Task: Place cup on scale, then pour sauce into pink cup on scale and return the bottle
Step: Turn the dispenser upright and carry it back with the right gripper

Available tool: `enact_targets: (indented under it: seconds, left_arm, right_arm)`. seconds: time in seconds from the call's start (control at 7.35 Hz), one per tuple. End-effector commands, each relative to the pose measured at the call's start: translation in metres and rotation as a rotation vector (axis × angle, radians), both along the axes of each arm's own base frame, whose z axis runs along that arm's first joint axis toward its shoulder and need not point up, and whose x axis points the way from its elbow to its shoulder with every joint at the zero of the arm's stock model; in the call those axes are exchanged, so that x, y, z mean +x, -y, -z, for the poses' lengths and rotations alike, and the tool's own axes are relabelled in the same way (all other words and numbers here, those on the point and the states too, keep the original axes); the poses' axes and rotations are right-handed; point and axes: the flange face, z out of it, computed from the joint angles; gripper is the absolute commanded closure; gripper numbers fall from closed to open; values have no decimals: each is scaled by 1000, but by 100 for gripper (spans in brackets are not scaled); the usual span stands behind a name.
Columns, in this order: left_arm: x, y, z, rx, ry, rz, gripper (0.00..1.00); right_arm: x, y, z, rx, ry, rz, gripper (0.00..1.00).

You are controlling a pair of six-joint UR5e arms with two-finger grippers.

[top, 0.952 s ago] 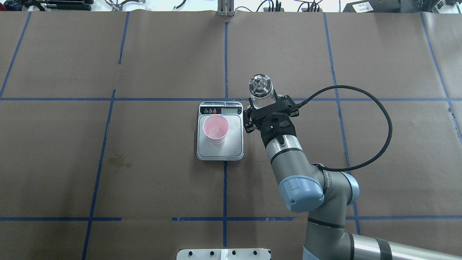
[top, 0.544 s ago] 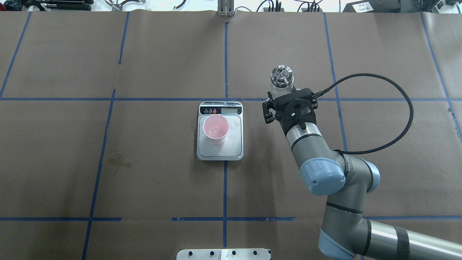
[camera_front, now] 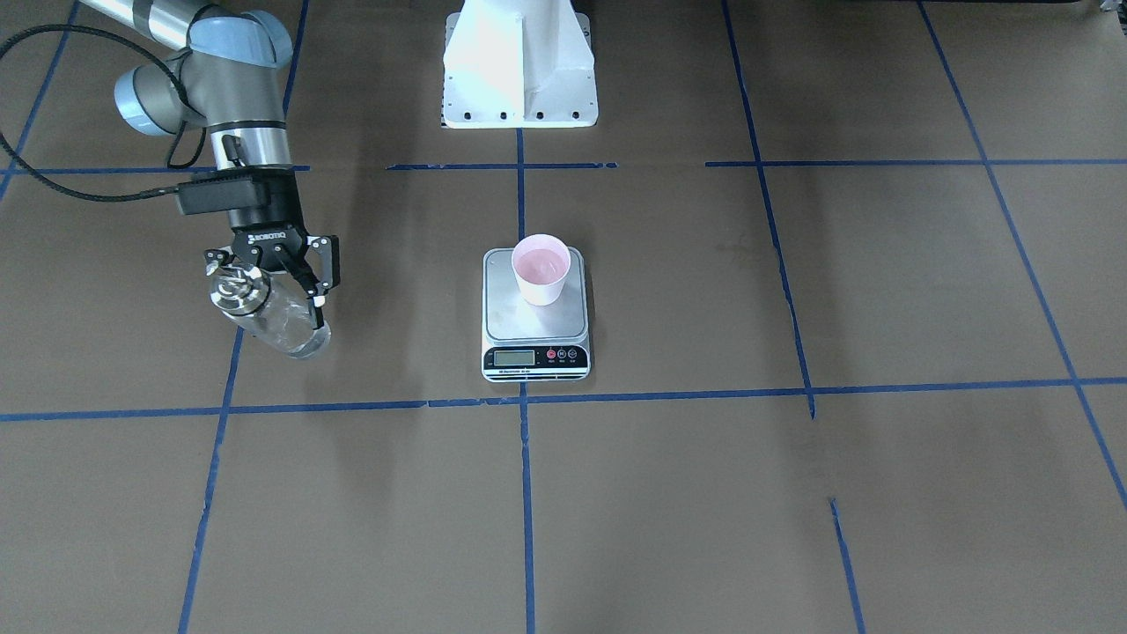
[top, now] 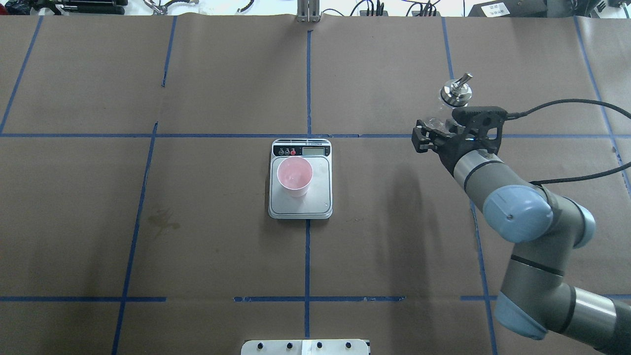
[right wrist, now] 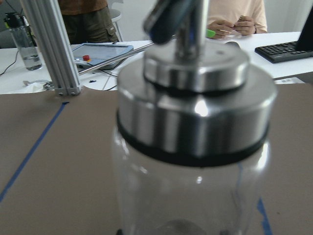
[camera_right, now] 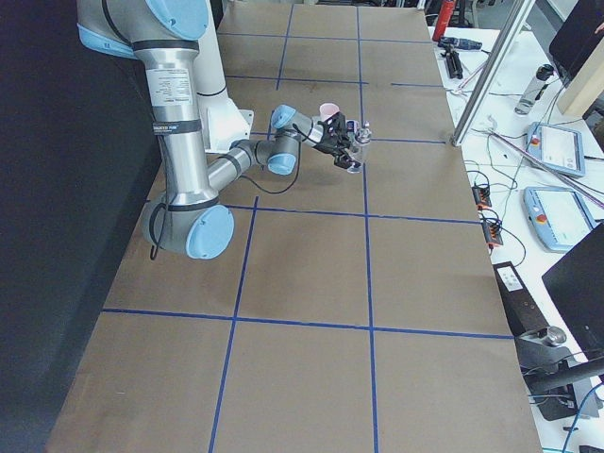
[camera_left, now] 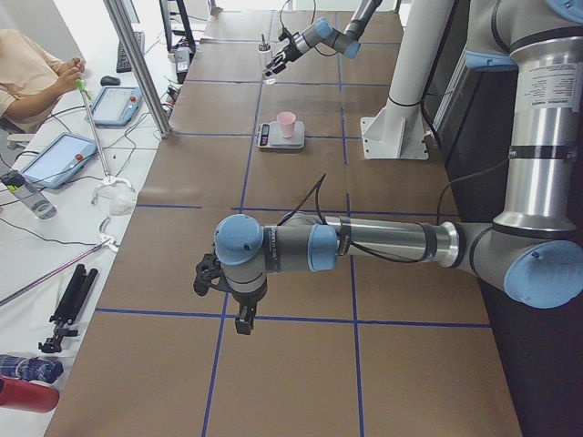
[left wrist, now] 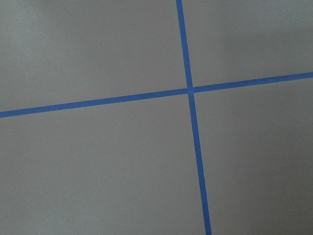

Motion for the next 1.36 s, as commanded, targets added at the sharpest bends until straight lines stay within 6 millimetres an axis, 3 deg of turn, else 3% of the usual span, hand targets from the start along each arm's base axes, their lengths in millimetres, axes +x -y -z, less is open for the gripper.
enact_targets:
  seconds: [0.0, 0.54, 0.95, 1.22]
  left_arm:
    - [0, 2, 2, 17, 1, -1, 0]
    - [2, 3, 4, 22, 1, -4, 0]
    - [2, 2, 3, 20, 1, -4, 0]
    - [2, 2, 3, 20, 1, -4, 0]
  right_arm:
    - [30, -13, -40, -52, 16, -113, 100]
    - [-26, -76, -75, 47, -89, -161, 100]
    - [-37, -81, -92, 42, -122, -143, 99]
    - [-41, -81, -95, 40, -125, -140, 84]
